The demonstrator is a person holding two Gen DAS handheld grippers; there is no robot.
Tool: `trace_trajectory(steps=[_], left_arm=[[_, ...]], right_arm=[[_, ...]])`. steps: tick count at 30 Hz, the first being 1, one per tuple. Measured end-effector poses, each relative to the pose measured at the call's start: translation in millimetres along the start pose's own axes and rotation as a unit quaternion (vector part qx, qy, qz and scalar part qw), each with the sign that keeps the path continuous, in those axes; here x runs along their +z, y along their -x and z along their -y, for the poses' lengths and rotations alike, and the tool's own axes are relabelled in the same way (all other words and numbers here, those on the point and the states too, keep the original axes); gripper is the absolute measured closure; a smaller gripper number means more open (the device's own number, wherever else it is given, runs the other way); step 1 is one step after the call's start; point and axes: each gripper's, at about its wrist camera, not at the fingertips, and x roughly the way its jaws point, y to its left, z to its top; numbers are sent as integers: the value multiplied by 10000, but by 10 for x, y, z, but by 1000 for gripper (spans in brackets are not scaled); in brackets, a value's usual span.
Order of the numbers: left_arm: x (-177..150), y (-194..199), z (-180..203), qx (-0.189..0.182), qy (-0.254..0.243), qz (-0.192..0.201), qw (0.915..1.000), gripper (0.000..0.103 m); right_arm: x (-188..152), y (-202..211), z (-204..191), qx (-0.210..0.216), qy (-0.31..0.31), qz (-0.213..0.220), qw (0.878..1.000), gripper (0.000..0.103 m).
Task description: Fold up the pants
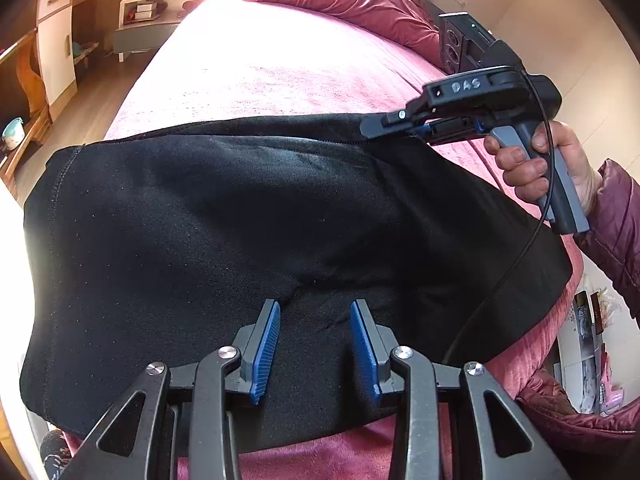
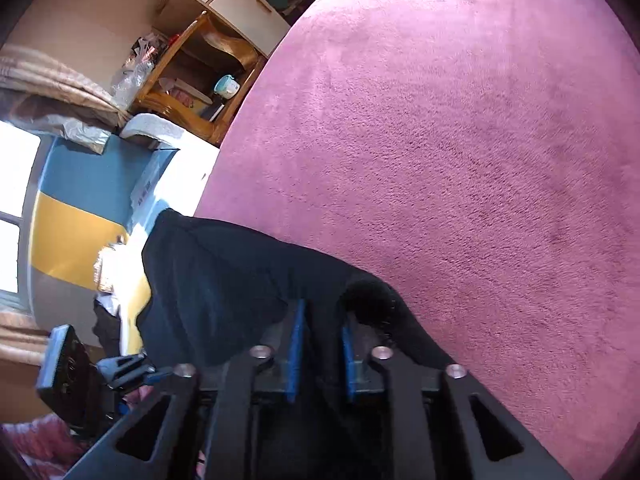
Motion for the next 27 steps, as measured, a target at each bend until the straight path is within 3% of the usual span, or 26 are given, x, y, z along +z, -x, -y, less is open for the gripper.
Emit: trace_trajectory(steps=[2,4,8,13,16,17,18,22,24,27], left_arm=[[-11,-13,-27,-2,71,-23,10000,66],[1,-82,-55,13,191,-41,9998,66],[112,-201,-31,179,297,-137,9993,66],[153,-35,-75,111,499,-52,9987,64],[104,225,-334,0,1044,88,9945,64],[80,356,-478,2,1317,199,9911,64],[36,502,-644,33,1614,344,9863,64],[-206,1047,-1342,205,2892,812,9536,64],[-364,1198,-1595,291,3349,819,9382,66],[-570,1262,-1793,130,3860,702,9197,66]], right_arm=[[-54,309,62,293,-227,582,9976,94],[-91,453,160,269,-451,949,9941,96],[-51,67,207,-509,-564,581,9954,96],[-61,67,145,-667,-710,724,9926,92],[-128,248,110,-770,-755,875,9903,71],[-167,335,73,-858,-764,986,9885,52],[-213,421,38,-904,-772,1129,9865,40],[-487,699,-189,-1055,-636,1534,9804,40],[-671,758,-292,-1047,-552,1589,9802,39],[-975,767,-397,-1107,-451,1565,9804,39]])
